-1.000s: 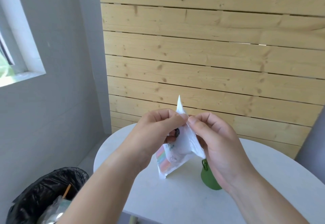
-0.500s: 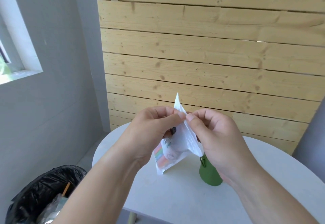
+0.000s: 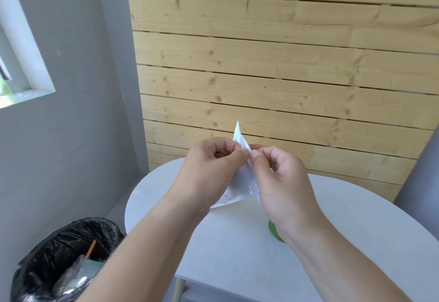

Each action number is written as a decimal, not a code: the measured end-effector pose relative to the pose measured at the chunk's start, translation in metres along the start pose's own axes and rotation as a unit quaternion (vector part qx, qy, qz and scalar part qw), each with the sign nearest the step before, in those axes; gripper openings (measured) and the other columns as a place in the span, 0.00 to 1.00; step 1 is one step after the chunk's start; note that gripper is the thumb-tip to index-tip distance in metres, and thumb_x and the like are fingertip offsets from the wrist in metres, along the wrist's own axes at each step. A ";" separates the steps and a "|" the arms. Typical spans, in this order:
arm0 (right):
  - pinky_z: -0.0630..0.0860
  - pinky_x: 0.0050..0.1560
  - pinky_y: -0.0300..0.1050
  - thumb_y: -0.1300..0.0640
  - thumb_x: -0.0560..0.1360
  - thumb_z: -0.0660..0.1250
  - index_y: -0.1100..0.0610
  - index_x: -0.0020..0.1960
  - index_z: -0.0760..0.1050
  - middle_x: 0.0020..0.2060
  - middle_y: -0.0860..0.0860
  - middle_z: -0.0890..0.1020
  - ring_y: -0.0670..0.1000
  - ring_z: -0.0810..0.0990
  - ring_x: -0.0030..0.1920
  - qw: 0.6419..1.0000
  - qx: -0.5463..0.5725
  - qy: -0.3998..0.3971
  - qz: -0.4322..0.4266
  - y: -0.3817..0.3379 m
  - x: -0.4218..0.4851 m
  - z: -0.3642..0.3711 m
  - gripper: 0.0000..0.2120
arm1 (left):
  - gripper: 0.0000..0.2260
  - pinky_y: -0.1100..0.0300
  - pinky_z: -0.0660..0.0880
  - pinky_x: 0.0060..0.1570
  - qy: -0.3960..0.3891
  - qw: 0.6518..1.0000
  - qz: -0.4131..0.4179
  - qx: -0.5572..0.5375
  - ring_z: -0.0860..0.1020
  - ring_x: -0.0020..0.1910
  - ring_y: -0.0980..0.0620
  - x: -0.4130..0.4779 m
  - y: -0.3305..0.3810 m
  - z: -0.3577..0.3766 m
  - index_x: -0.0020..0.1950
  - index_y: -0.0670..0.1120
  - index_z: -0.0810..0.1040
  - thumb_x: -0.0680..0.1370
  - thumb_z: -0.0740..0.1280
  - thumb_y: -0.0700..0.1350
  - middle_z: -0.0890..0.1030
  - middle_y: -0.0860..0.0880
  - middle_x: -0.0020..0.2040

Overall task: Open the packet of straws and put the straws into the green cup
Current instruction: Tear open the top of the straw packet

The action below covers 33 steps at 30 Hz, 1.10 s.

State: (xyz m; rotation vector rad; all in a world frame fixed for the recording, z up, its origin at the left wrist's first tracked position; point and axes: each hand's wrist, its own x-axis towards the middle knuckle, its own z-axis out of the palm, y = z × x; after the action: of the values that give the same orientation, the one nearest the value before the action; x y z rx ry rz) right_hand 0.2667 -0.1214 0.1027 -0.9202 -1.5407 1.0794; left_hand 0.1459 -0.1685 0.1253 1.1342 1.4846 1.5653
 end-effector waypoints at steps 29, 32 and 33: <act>0.80 0.29 0.44 0.61 0.82 0.62 0.61 0.46 0.76 0.39 0.56 0.84 0.50 0.85 0.35 0.998 0.052 -0.017 -0.017 -0.002 0.021 -0.023 0.08 | 0.15 0.55 0.77 0.47 -0.001 1.000 -0.013 -0.004 0.77 0.36 0.54 0.009 -0.014 -0.004 0.41 0.46 0.78 0.73 0.74 0.57 0.78 0.48 0.37; 0.82 0.34 0.47 0.62 0.83 0.61 0.63 0.46 0.73 0.43 0.62 0.82 0.53 0.87 0.39 0.994 0.109 0.001 0.005 -0.003 0.026 -0.024 0.08 | 0.20 0.57 0.79 0.45 0.011 0.999 -0.039 -0.014 0.77 0.33 0.53 0.010 -0.015 -0.007 0.41 0.45 0.75 0.77 0.73 0.61 0.77 0.51 0.35; 0.83 0.36 0.48 0.62 0.83 0.61 0.62 0.45 0.73 0.44 0.62 0.81 0.54 0.87 0.40 0.992 0.127 0.005 0.011 -0.003 0.028 -0.025 0.09 | 0.22 0.56 0.79 0.44 0.012 0.999 -0.050 -0.009 0.76 0.33 0.51 0.011 -0.015 -0.008 0.41 0.45 0.75 0.77 0.72 0.63 0.76 0.51 0.34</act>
State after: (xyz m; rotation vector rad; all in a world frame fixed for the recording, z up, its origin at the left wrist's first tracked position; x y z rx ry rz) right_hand 0.2848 -0.0914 0.1165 -0.7683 -1.3500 1.2513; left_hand 0.1330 -0.1598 0.1120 1.0190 1.5156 1.5263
